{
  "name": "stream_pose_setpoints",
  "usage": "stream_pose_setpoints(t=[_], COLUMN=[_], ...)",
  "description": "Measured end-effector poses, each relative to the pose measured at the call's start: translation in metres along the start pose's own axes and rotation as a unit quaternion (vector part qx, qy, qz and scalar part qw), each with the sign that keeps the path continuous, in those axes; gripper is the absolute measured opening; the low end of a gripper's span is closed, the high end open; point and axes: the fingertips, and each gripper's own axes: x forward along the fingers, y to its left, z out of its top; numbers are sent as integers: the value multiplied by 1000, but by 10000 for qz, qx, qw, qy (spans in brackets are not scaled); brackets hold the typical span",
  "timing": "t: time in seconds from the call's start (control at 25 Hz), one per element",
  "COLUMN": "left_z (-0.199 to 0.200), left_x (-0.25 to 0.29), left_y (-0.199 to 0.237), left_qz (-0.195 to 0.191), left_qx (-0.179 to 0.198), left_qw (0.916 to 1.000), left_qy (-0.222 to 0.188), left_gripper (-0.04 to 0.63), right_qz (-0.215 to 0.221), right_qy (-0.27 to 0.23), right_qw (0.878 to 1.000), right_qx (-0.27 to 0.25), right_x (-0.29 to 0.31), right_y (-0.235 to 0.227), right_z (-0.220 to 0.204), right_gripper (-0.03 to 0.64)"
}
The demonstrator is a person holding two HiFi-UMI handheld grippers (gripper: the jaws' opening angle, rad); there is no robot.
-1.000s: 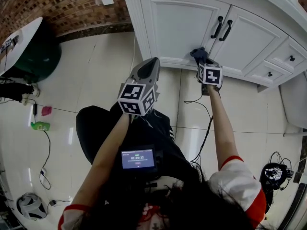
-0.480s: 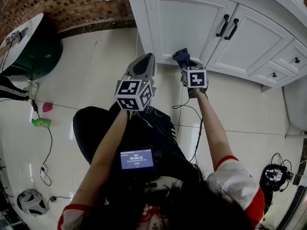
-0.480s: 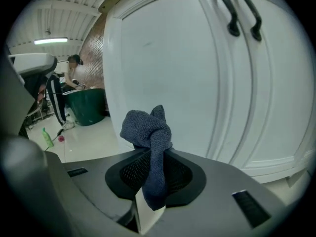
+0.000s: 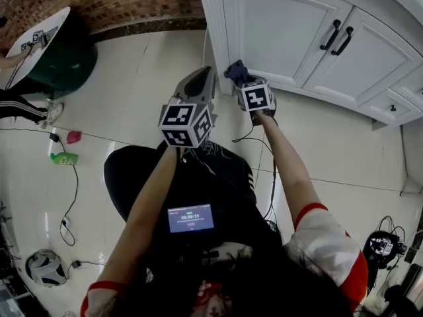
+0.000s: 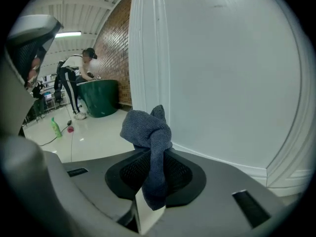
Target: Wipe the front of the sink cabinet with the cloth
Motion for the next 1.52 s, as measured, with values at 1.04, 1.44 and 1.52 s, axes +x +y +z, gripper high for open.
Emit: stream_pose_setpoints(t=[1.04, 1.44, 1.52], left_z=[8, 47, 53], left_x=[13, 36, 43], left_y=[-61, -128, -150], left_qz=[-607, -1207, -1385], left_qx=[40, -310, -249], left_qw=[9981, 9918, 9896], left_qy=[-35, -279, -293], left_gripper=[35, 35, 35], right_qz=[-1572, -1908, -2004], right_qy=[358, -168, -297], right_qw=[9831, 9772, 9754], right_qx=[869, 918, 863], right_x=[-111, -210, -236], right_y=[-186, -235, -250], right_z=[-89, -42, -26], right_gripper=[87, 87, 87])
